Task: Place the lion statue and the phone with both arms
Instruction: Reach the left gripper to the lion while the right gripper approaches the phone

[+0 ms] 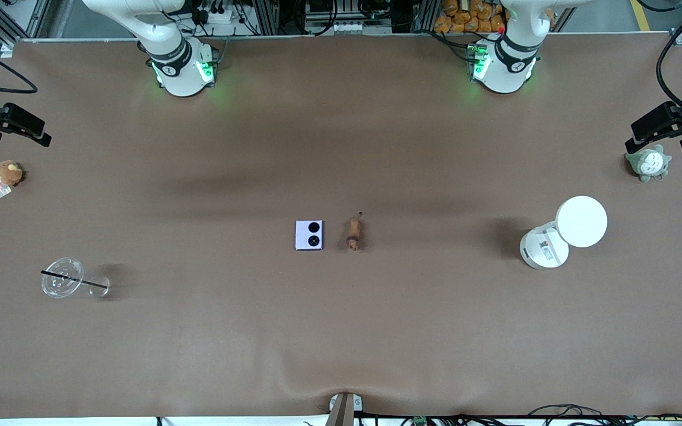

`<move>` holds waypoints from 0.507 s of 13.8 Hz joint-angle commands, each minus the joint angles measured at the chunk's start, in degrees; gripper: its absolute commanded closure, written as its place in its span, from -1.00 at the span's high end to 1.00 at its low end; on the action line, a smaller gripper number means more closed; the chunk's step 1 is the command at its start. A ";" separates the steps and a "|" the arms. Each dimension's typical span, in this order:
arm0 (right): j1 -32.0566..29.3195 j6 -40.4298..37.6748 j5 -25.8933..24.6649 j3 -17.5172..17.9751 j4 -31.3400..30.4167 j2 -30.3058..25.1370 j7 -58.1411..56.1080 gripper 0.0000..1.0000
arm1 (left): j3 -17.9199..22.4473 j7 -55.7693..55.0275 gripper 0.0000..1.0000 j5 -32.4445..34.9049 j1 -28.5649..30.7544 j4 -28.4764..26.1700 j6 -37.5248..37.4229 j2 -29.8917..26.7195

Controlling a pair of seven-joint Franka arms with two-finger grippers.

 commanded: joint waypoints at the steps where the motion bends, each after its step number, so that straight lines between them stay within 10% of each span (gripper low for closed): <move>1: 0.77 -0.22 -2.25 0.02 0.93 0.57 -1.78 1.00 | -1.66 -0.11 1.00 1.34 0.04 -0.24 -0.06 -1.22; 7: 0.24 -0.21 -2.27 0.02 0.93 0.75 -5.76 1.00 | -1.85 -0.55 1.00 1.35 0.04 -0.07 0.03 -1.05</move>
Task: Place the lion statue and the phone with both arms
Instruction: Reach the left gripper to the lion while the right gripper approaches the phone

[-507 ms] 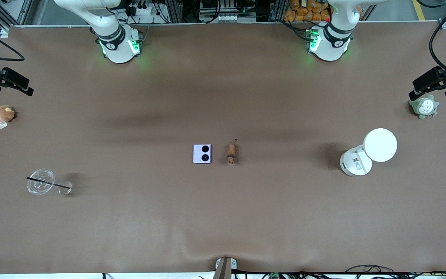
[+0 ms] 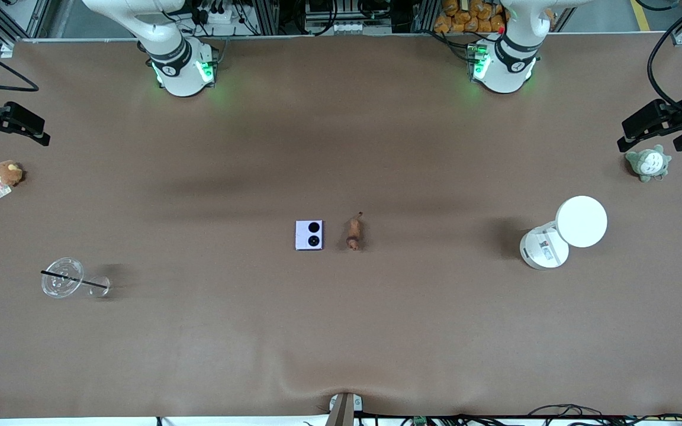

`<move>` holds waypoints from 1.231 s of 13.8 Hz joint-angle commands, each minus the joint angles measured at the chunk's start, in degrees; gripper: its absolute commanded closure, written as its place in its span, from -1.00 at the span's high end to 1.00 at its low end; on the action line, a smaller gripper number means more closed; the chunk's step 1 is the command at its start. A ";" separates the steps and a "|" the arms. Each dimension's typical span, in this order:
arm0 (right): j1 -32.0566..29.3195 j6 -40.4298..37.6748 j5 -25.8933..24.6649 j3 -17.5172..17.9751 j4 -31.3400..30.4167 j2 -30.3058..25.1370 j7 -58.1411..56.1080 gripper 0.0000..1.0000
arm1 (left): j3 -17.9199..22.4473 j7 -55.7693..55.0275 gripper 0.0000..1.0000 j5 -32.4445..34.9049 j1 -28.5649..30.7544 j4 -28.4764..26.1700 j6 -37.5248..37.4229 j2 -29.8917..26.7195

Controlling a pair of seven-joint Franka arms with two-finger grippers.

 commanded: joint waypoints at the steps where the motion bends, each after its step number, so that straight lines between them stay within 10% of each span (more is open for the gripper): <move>1: -0.18 -0.48 -0.56 -0.07 0.93 0.42 -0.64 1.00 | -0.31 -0.44 1.00 0.91 0.16 -0.07 0.03 -0.77; 9: -1.58 -1.10 0.06 0.02 0.85 1.65 -0.12 1.00 | -0.31 -0.17 1.00 2.76 -0.01 -0.07 0.11 1.52; 17: -4.32 -2.33 0.06 3.71 0.85 2.71 0.06 1.00 | -0.66 1.06 1.00 2.14 -2.39 1.33 5.56 16.46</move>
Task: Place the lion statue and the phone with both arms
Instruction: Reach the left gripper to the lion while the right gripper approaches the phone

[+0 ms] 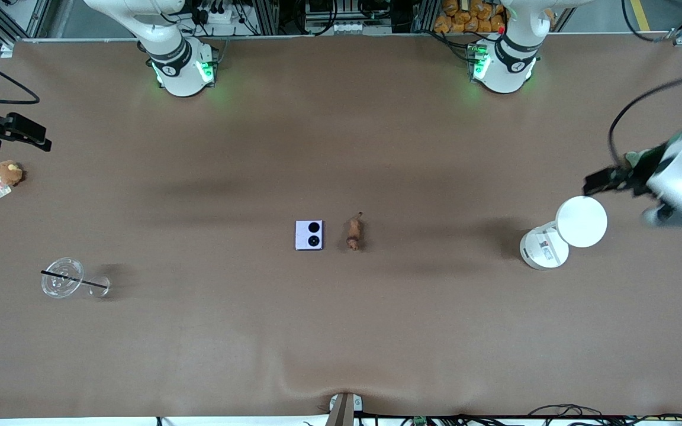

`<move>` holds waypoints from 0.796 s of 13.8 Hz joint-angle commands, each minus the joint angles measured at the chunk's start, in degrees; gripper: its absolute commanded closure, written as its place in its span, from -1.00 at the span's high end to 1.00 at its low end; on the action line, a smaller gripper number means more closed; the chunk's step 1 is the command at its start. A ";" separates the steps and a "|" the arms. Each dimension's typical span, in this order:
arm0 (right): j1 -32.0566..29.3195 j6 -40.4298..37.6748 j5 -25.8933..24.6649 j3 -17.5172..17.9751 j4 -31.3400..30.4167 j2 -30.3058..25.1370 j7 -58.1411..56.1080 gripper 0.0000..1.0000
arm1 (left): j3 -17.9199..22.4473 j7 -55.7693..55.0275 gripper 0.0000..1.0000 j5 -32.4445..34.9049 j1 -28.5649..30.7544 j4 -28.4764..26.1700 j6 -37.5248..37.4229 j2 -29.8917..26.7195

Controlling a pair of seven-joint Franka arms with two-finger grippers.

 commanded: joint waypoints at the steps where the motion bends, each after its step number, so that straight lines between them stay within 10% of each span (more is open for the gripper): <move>1: -0.01 -1.13 0.01 0.59 0.90 0.66 0.08 1.00 | -1.03 0.58 1.00 0.81 -1.41 2.31 0.55 2.64; 11: 0.25 -0.34 0.19 1.55 1.07 6.55 0.08 1.00 | -2.18 -4.34 1.00 1.35 -11.51 6.09 9.94 12.47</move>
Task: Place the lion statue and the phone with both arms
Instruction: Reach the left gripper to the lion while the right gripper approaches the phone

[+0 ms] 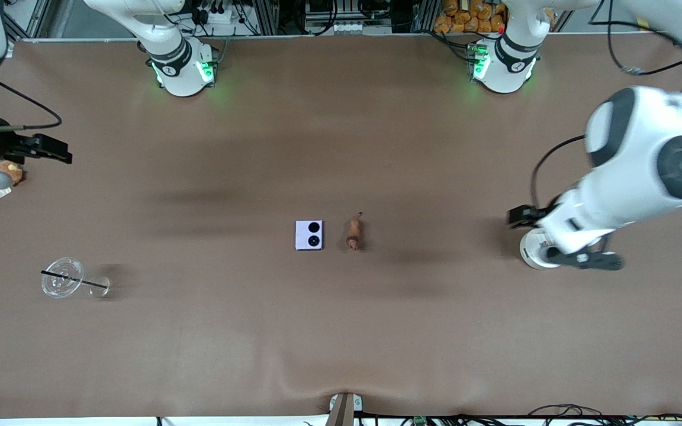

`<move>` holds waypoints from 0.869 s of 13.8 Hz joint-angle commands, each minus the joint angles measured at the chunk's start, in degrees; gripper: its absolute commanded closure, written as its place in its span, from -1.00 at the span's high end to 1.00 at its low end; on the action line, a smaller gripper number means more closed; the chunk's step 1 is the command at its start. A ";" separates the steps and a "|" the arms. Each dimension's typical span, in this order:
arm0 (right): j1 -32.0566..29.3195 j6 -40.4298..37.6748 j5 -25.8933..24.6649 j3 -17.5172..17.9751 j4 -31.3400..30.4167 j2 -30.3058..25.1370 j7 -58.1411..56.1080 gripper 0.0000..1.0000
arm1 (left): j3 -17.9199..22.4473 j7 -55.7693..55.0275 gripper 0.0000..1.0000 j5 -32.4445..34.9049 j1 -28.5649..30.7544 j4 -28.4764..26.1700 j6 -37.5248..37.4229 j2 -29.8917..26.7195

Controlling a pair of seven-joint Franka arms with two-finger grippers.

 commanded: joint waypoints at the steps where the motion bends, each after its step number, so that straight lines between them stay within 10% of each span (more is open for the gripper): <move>1: 0.11 -0.17 0.06 1.10 1.20 1.84 0.08 1.00 | 0.01 -1.67 1.00 -2.70 -2.67 4.43 1.46 4.68; 12: 0.11 0.18 0.06 10.42 9.19 16.07 -0.54 1.00 | 0.10 -27.85 1.00 -2.63 -20.59 4.45 15.50 16.37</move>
